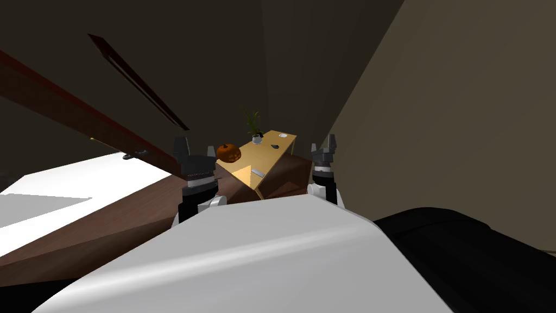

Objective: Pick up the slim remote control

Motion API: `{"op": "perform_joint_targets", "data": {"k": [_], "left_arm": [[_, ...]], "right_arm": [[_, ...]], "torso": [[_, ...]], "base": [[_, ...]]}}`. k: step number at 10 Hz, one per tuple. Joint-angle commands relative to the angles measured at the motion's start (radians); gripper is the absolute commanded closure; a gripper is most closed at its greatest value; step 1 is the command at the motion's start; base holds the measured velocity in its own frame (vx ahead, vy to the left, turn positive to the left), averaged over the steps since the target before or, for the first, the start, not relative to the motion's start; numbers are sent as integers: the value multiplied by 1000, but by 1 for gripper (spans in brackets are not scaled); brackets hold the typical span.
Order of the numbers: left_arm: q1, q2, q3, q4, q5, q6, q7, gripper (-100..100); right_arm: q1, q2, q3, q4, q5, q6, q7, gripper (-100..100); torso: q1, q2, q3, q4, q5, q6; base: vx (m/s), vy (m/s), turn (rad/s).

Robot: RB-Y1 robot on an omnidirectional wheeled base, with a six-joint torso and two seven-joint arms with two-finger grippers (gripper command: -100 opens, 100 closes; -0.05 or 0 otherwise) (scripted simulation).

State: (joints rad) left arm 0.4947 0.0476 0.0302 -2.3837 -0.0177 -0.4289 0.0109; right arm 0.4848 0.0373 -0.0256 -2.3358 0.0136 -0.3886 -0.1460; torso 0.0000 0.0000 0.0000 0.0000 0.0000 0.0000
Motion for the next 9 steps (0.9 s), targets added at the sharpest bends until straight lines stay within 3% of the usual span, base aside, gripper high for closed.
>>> {"op": "perform_joint_targets", "data": {"k": [1,4,8,9], "left_arm": [[-2,31,8,12,8,29,6,-100],[-10,82,27,47,28,99,18,-100],[-34,160,63,135,68,231,29,-100],[-34,160,63,135,68,245,29,-100]], "right_arm": [[0,0,0,0,0,0,0,0],[0,0,0,0,0,0,0,0],[0,0,0,0,0,0,0,0],[0,0,0,0,0,0,0,0]], "torso": [[0,0,0,0,0,0],[0,2,1,0,0,0],[0,2,1,0,0,0],[0,2,1,0,0,0]], "base": [[-11,-2,-112],[-26,0,-124],[-28,-5,-189],[-14,-1,-75]]}}
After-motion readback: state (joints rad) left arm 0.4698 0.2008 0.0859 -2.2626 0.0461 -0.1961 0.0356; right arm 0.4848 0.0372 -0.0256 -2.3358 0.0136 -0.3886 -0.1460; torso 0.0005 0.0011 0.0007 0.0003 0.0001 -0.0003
